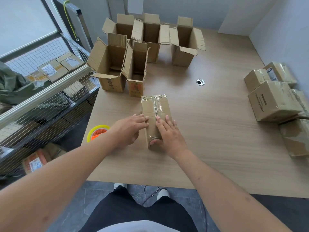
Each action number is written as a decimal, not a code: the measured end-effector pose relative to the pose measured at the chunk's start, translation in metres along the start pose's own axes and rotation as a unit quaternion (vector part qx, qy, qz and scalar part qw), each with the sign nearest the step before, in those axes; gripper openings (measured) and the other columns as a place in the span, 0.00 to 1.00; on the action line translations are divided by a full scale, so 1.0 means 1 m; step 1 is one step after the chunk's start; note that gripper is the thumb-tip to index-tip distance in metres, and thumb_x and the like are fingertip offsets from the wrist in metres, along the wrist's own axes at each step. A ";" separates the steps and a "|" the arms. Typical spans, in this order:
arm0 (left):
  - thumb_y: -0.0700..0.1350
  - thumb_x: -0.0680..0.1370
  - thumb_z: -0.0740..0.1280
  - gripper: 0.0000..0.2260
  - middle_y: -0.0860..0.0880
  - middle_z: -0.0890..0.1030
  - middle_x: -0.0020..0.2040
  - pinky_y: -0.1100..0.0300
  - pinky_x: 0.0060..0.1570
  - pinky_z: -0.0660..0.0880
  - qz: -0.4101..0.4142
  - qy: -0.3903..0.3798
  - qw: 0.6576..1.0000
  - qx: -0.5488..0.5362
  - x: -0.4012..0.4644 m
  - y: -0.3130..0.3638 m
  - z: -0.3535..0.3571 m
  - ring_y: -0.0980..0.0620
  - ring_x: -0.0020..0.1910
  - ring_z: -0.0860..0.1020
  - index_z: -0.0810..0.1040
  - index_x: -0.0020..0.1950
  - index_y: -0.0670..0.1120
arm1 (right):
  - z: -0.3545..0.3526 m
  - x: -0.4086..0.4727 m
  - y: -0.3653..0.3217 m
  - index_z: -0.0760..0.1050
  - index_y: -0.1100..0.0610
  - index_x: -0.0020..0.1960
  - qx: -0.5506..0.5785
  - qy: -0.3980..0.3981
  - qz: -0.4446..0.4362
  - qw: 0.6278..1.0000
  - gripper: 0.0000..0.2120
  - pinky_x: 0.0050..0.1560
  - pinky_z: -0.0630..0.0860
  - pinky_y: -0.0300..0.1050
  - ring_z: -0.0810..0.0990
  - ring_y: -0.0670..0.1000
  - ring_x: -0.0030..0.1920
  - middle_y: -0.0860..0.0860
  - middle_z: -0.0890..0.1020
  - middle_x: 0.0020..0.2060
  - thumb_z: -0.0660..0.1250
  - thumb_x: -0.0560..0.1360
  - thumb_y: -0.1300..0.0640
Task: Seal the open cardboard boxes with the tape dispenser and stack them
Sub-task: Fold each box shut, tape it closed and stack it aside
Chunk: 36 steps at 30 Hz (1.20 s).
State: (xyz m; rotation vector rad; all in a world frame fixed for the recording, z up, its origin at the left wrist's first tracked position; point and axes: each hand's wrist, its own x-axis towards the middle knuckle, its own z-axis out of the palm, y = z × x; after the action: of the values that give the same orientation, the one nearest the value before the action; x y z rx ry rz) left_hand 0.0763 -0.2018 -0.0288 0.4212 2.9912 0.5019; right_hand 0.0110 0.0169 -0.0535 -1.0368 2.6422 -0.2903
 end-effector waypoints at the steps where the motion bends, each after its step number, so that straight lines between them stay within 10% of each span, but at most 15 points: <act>1: 0.39 0.82 0.64 0.25 0.49 0.62 0.82 0.63 0.78 0.44 -0.008 -0.016 1.000 0.004 0.001 -0.002 0.001 0.49 0.82 0.57 0.68 0.79 0.47 | -0.001 0.000 0.003 0.56 0.58 0.82 -0.004 -0.003 -0.010 1.000 0.44 0.80 0.40 0.53 0.44 0.57 0.83 0.47 0.51 0.83 0.67 0.76 0.37; 18: 0.45 0.80 0.66 0.34 0.51 0.52 0.84 0.52 0.80 0.45 -0.012 -0.102 0.993 0.050 0.007 -0.002 0.019 0.48 0.83 0.50 0.54 0.84 0.54 | -0.005 -0.008 0.015 0.52 0.48 0.82 0.005 -0.009 0.041 0.999 0.47 0.81 0.45 0.59 0.40 0.45 0.82 0.37 0.46 0.82 0.64 0.71 0.29; 29: 0.44 0.81 0.63 0.32 0.52 0.52 0.84 0.54 0.81 0.48 -0.034 -0.088 0.995 0.023 0.002 0.001 0.023 0.49 0.83 0.50 0.56 0.84 0.53 | 0.008 0.000 -0.007 0.55 0.51 0.78 -0.042 0.053 0.091 0.994 0.47 0.73 0.60 0.66 0.52 0.52 0.81 0.46 0.56 0.80 0.63 0.67 0.31; 36: 0.45 0.81 0.64 0.31 0.50 0.57 0.83 0.52 0.81 0.50 -0.061 -0.044 0.997 0.014 0.003 -0.001 0.010 0.47 0.82 0.54 0.57 0.84 0.52 | -0.003 0.021 -0.015 0.41 0.33 0.79 0.002 0.015 0.199 0.980 0.55 0.73 0.60 0.62 0.52 0.67 0.79 0.58 0.46 0.81 0.70 0.62 0.29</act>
State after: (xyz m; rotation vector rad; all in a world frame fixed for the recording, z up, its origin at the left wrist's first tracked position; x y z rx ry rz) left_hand 0.0740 -0.1989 -0.0392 0.2522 2.9187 0.4194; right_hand 0.0045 -0.0082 -0.0510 -0.4847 2.7954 -0.2219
